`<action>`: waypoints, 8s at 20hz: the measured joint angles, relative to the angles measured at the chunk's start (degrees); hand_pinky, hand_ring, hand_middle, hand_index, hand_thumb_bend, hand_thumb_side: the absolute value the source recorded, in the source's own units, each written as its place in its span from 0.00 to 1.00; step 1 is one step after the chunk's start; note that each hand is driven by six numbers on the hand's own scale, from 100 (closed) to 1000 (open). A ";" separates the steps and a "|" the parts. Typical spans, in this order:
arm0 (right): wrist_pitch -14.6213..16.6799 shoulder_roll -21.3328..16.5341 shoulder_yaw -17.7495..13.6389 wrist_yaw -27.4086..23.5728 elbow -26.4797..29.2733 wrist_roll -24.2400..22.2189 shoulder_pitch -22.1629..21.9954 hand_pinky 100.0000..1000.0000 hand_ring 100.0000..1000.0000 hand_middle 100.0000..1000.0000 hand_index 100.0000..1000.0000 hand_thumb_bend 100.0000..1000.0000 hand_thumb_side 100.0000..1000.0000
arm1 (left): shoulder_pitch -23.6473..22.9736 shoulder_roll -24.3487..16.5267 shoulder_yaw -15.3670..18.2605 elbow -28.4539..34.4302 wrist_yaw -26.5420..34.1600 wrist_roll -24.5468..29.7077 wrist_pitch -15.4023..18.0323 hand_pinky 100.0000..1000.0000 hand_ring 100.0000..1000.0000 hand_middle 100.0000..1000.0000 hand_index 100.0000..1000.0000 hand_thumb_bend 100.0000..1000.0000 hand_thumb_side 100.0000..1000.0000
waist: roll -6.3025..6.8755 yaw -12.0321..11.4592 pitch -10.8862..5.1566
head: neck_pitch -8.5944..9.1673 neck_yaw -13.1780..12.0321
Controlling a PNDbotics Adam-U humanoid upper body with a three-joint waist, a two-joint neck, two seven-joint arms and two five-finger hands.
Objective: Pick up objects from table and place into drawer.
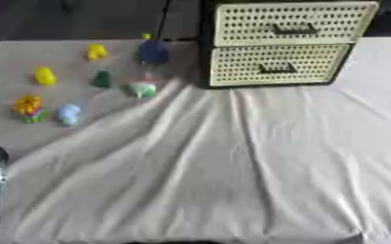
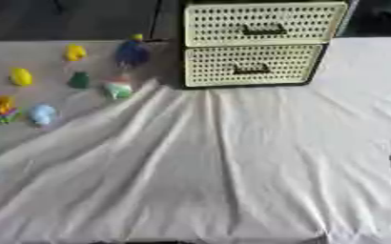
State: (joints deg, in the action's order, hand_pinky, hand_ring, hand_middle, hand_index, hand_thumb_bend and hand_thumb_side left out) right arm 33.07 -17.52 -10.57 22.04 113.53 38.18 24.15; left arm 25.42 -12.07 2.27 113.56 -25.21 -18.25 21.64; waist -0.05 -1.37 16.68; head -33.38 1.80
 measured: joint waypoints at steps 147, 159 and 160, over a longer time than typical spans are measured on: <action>-37.91 -31.25 19.19 9.55 -11.82 -80.30 13.94 0.00 0.00 0.00 0.90 0.00 0.23 | -0.23 1.50 -2.80 0.00 3.46 2.62 -0.35 0.66 0.74 0.77 0.93 0.10 0.96 | -0.62 -3.85 1.20 | 5.25 7.65; -39.33 -32.91 16.63 2.78 -3.66 -81.32 10.17 0.00 0.00 0.00 0.88 0.00 0.24 | -0.22 1.50 -2.80 0.00 3.47 2.63 -0.36 0.66 0.74 0.77 0.93 0.10 0.96 | -0.50 -3.01 1.18 | 5.22 7.33; -39.56 -33.02 16.26 2.12 -3.05 -81.22 9.60 0.00 0.00 0.00 0.88 0.00 0.24 | -0.22 1.50 -2.80 0.00 3.47 2.62 -0.37 0.66 0.74 0.77 0.93 0.10 0.96 | -0.46 -2.94 1.18 | 5.22 7.30</action>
State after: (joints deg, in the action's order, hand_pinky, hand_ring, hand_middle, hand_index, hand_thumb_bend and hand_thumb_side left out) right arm -6.50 -50.54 5.70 24.16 110.48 -43.04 33.75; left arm 25.19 -10.57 -0.53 113.56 -21.74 -15.63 21.27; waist -0.51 -4.31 17.85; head -28.16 9.10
